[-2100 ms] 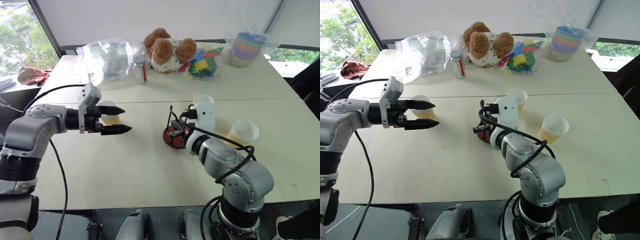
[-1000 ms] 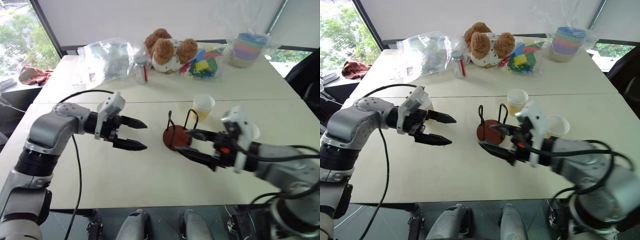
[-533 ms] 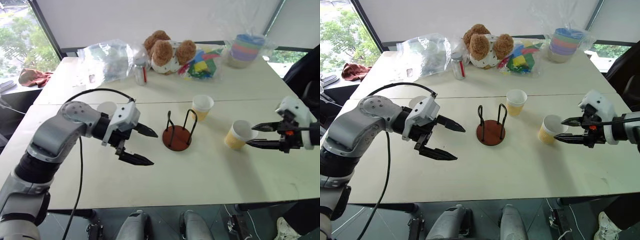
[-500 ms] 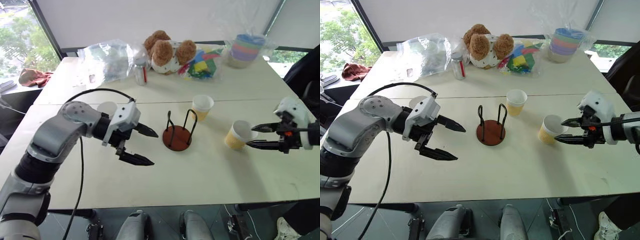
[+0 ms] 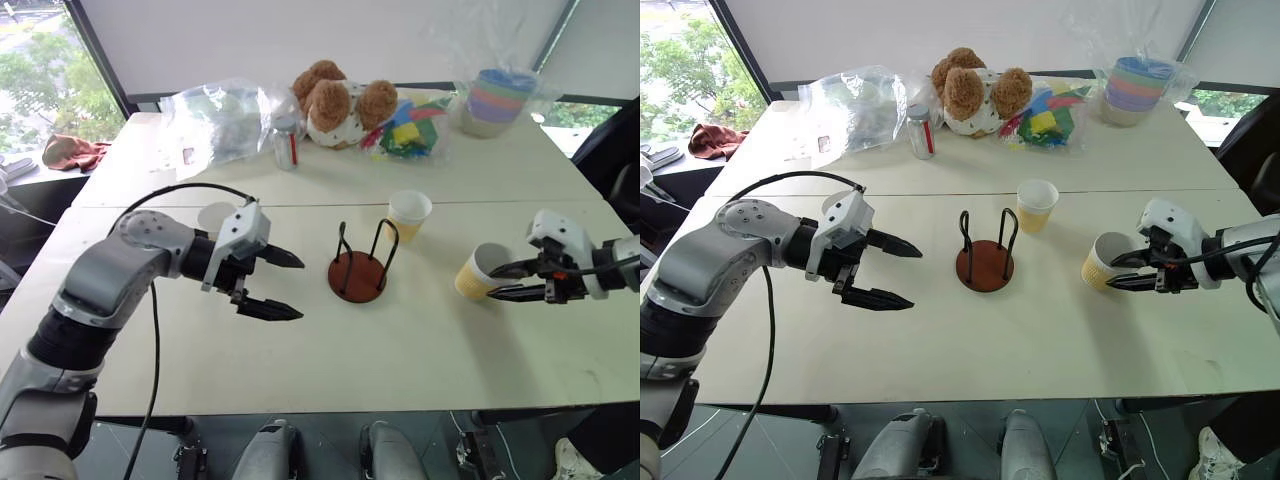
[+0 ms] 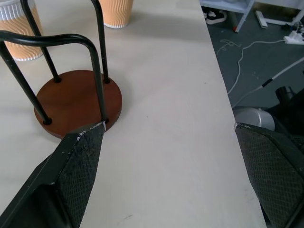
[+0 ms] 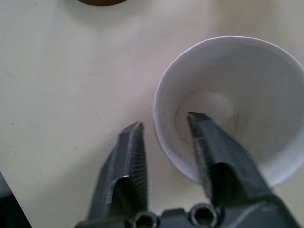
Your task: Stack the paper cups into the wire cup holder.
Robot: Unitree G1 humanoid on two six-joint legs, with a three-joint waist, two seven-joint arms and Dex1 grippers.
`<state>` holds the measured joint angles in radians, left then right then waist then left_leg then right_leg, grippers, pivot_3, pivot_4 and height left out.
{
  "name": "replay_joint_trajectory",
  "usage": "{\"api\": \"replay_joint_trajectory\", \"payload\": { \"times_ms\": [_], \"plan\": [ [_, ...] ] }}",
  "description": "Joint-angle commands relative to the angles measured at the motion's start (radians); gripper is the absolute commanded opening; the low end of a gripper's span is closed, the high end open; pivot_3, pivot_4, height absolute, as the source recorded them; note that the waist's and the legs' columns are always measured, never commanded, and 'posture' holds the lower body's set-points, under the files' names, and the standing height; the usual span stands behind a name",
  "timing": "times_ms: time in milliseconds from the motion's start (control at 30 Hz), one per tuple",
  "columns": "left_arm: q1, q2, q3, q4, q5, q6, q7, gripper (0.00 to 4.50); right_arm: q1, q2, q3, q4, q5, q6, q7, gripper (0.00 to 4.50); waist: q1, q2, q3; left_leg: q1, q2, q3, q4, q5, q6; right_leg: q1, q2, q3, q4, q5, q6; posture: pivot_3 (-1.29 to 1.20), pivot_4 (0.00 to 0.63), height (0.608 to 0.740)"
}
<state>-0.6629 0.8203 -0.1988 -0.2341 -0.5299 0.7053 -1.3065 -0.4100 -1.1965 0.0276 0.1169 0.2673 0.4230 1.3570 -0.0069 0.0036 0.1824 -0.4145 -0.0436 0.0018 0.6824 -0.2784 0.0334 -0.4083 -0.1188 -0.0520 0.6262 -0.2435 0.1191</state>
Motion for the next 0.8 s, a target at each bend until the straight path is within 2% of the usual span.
{"api": "replay_joint_trajectory", "payload": {
  "times_ms": [33, 133, 233, 367, 467, 567, 700, 800],
  "plan": [
    [0.005, 0.008, 0.039, -0.010, -0.002, -0.006, 0.017, 4.50, -0.033, -0.007, -0.016, 0.002, -0.012, -0.022, 0.011, 0.02, 0.000, 0.000, 0.000, 0.000, 0.000, 0.000, 0.000, 0.000, 0.000, 0.000, 0.000, 0.000, 0.000, 0.000, 0.000, 0.00, 0.150, 0.740],
    [0.020, 0.025, 0.047, -0.002, 0.008, -0.013, 0.022, 4.50, -0.077, -0.006, -0.014, 0.004, -0.028, -0.037, 0.012, 0.02, -0.002, 0.000, 0.000, 0.000, 0.000, 0.000, 0.000, 0.000, -0.001, 0.000, 0.000, 0.000, 0.000, 0.000, 0.000, 0.00, 0.150, 0.740],
    [0.022, 0.046, 0.057, 0.017, 0.017, -0.025, 0.013, 4.50, -0.208, -0.010, 0.006, -0.006, -0.023, -0.024, 0.059, 0.02, -0.006, 0.002, 0.001, 0.000, 0.000, 0.000, 0.000, 0.000, -0.001, -0.001, 0.000, 0.000, 0.000, 0.000, 0.000, 0.00, 0.150, 0.740],
    [-0.010, 0.061, 0.068, 0.077, 0.037, -0.058, 0.002, 4.50, -0.600, 0.081, 0.097, -0.029, 0.003, 0.070, 0.168, 0.02, -0.012, 0.004, 0.002, 0.000, 0.000, 0.000, -0.001, 0.001, -0.002, -0.003, 0.000, 0.001, 0.002, 0.000, 0.000, 0.00, 0.150, 0.740],
    [-0.017, 0.063, 0.066, 0.100, 0.049, -0.077, -0.007, 4.50, -0.767, 0.166, 0.159, -0.025, 0.014, 0.099, 0.242, 0.02, -0.005, 0.004, 0.002, 0.000, 0.001, 0.000, -0.003, 0.001, -0.003, -0.004, 0.001, 0.000, 0.003, -0.001, -0.002, 0.00, 0.150, 0.740],
    [-0.010, 0.054, 0.065, 0.099, 0.054, -0.085, 0.001, 4.50, -0.820, 0.214, 0.207, -0.035, 0.053, 0.127, 0.257, 0.02, 0.005, 0.002, 0.001, -0.001, 0.001, -0.002, -0.003, 0.003, -0.006, -0.004, 0.001, -0.001, 0.002, -0.001, -0.002, 0.00, 0.150, 0.740],
    [0.018, 0.038, 0.073, 0.067, 0.041, -0.073, 0.025, 4.50, -0.815, 0.235, 0.276, -0.045, 0.074, 0.097, 0.257, 0.02, 0.018, 0.002, 0.001, -0.012, -0.002, -0.002, 0.002, 0.003, -0.006, -0.010, -0.001, 0.000, 0.003, -0.001, -0.002, 0.00, 0.150, 0.740],
    [0.031, 0.034, 0.080, 0.048, 0.028, -0.064, 0.032, 4.50, -0.802, 0.239, 0.304, -0.047, 0.087, 0.080, 0.257, 0.02, 0.020, 0.002, 0.002, -0.013, -0.003, -0.002, 0.001, 0.003, -0.007, -0.012, -0.001, 0.000, 0.004, -0.001, -0.002, 0.00, 0.150, 0.740]
  ]
}}
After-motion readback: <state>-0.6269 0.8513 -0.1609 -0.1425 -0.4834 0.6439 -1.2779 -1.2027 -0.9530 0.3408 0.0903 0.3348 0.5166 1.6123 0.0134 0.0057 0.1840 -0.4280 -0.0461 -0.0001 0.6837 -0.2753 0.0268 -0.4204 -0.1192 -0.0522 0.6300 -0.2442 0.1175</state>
